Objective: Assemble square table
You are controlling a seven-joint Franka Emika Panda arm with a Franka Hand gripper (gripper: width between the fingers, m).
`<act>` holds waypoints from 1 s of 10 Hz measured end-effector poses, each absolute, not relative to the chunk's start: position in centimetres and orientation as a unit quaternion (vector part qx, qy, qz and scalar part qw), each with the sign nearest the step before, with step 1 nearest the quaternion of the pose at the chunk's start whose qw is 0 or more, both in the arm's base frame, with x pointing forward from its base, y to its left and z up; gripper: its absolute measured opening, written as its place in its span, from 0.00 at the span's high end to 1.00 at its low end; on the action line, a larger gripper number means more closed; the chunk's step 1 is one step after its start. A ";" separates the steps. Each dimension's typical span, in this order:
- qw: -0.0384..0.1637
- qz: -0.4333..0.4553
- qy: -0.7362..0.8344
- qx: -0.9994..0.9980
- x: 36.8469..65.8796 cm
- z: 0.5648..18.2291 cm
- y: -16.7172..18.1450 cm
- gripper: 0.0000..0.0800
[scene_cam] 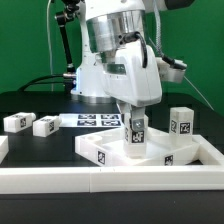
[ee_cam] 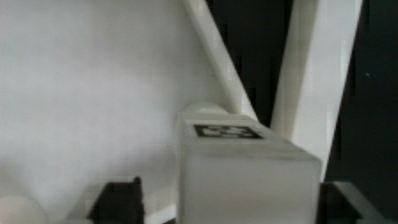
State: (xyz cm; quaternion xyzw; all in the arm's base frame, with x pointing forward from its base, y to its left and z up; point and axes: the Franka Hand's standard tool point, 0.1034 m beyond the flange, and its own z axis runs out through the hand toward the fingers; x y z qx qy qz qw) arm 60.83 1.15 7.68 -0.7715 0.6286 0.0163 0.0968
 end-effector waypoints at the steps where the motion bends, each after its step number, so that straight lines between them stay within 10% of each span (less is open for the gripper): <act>1: 0.097 0.015 0.603 -0.792 60.8 7.6 1.3 0.31; 10: 0.093 -0.016 0.295 -0.951 60.9 7.4 1.8 0.19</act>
Offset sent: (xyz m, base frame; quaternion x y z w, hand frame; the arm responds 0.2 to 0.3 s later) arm 0.0076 0.0098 0.0001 -0.0169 -0.0105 -0.2973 0.9546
